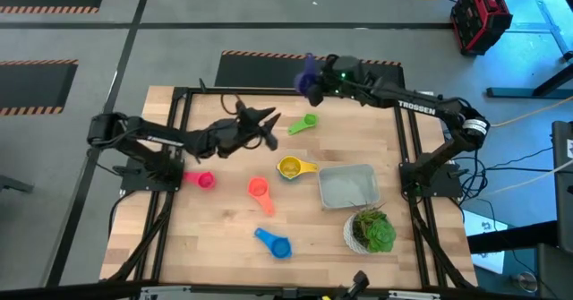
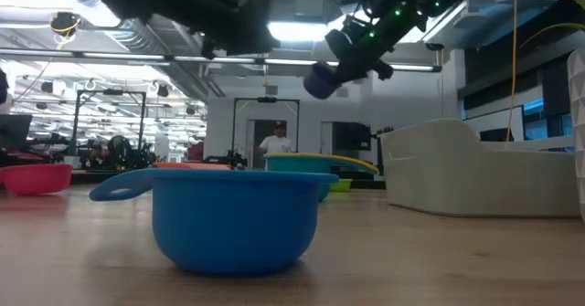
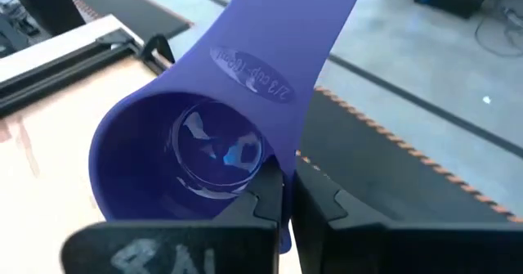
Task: Nest measuring cups in basket
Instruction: Stack the violet measuring cup on top of the yellow measuring cup
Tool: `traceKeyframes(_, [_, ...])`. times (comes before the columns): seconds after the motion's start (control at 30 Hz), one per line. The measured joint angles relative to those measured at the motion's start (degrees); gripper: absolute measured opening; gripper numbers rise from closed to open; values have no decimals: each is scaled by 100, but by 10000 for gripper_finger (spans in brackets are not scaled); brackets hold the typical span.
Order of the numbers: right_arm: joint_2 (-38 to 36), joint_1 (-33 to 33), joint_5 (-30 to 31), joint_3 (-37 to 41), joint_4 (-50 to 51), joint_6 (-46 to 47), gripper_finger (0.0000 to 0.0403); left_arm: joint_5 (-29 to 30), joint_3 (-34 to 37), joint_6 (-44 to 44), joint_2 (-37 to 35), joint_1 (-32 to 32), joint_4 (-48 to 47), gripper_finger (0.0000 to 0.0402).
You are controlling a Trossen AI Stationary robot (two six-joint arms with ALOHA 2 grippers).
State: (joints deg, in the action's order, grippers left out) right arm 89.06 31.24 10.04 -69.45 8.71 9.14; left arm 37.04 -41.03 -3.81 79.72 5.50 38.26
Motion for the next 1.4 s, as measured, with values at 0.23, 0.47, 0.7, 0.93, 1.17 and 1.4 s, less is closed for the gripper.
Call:
traceKeyframes(0.23, [0, -346, 390, 0, -339, -10, 15, -1, -863, 157, 551, 185, -3, 110])
traceKeyframes(0.47, [0, -593, 392, 0, -447, -41, 16, -2, -1072, 304, 603, 363, -2, 110])
traceKeyframes(0.7, [0, -795, 394, 2, -498, -183, 16, -444, -1072, 295, 603, 456, -7, 110])
traceKeyframes(0.93, [0, -833, 392, 2, -596, 116, 16, -283, -1072, 291, 603, 456, -9, 110])
traceKeyframes(1.17, [2, -833, 390, 2, -592, 261, 16, -69, -1072, 616, 603, 538, 66, 110])
traceKeyframes(1.4, [2, -862, 391, 2, -600, 366, 16, -400, -1072, 739, 603, 611, 122, 110])
